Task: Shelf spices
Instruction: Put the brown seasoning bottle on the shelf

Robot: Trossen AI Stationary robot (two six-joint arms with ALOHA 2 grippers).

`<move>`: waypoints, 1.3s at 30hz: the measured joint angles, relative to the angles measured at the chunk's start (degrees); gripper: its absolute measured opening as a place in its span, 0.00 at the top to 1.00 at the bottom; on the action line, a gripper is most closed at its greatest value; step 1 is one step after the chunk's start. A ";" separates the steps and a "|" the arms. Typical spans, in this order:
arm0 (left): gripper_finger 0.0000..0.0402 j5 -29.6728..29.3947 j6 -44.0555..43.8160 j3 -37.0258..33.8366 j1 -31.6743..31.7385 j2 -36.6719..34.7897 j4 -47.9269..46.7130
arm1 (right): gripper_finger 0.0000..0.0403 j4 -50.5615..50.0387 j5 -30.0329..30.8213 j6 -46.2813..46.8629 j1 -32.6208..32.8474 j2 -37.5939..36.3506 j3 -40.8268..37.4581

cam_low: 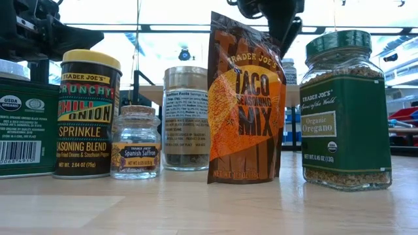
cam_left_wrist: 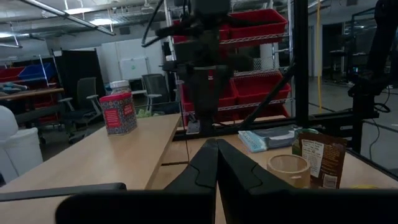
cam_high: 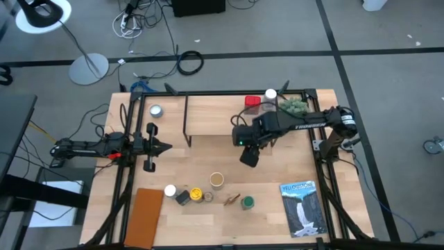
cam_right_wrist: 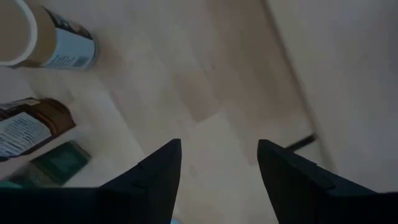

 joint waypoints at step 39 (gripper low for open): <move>0.66 -15.57 -12.06 0.00 0.00 0.00 8.80 | 0.48 1.22 20.00 79.91 38.89 -0.02 -10.24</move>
